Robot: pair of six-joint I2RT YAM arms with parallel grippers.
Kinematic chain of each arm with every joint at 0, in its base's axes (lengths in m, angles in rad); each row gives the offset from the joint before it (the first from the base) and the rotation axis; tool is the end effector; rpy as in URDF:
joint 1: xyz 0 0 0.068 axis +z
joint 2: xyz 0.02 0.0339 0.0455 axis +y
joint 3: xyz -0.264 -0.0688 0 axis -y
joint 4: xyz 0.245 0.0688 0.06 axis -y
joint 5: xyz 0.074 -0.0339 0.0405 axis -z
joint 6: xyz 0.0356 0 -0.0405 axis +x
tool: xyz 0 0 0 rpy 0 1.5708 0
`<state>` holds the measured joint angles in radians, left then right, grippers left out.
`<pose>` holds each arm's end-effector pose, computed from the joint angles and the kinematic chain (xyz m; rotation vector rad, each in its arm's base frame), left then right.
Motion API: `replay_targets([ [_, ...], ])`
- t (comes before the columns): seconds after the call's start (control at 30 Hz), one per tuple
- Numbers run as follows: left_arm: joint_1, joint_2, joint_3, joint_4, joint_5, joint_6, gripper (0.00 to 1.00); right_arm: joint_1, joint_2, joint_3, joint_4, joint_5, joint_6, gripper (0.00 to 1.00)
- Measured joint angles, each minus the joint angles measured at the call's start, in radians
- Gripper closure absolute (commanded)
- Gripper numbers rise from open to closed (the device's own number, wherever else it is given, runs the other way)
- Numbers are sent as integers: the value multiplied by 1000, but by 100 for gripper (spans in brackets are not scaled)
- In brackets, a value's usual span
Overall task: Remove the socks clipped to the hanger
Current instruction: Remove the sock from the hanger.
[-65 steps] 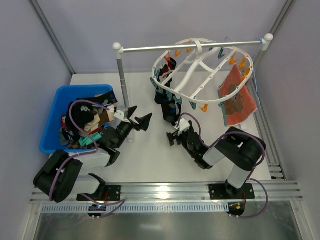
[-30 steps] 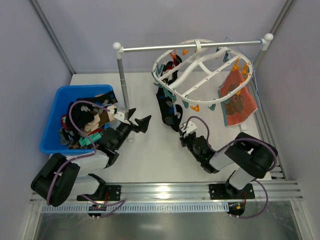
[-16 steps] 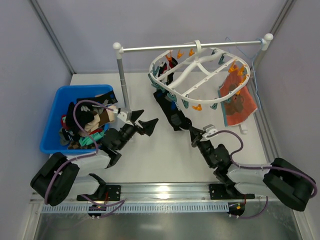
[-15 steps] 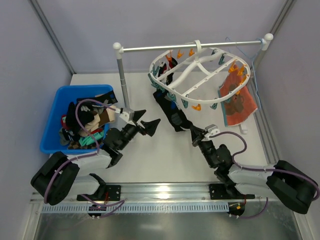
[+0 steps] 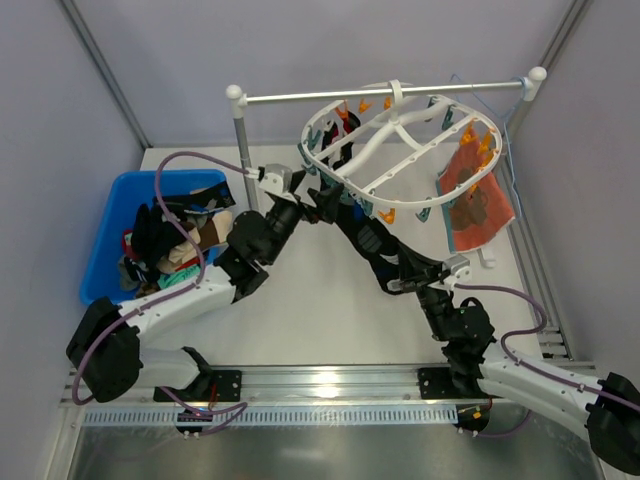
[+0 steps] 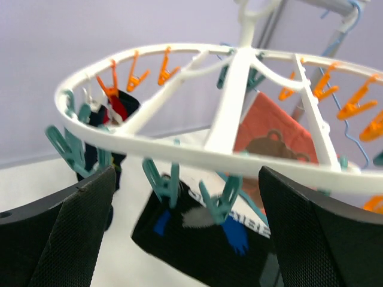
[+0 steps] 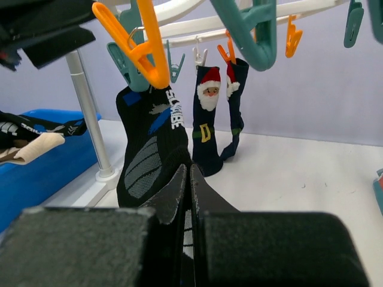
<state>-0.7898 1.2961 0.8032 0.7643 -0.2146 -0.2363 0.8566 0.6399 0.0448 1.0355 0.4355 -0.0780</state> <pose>0.2148 -0.2059 0.3337 0.1818 1.3296 -0.7337 0.1036 0.0966 0.2288 -0.1555 1.1748 0.4406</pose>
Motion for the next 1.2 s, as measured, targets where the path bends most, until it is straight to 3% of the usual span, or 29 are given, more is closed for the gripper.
replay_targets([
  [0.17, 4, -7, 115, -104, -50, 45, 1, 0, -74, 0, -48, -1, 1, 96],
  [0.43, 68, -47, 21, -184, 35, 51, 2, 0, -45, 0, -65, -1, 1, 96],
  [0.6, 153, -53, -42, -177, 166, 20, 2, 0, -47, 0, -74, -2, 1, 96],
  [0.8, 171, -40, -45, -123, 302, -3, 2, 0, -71, 0, -80, -5, 1, 96],
  [1.2, 221, 119, -2, -26, 426, -87, 3, 0, -80, 0, -87, -12, 2, 96],
])
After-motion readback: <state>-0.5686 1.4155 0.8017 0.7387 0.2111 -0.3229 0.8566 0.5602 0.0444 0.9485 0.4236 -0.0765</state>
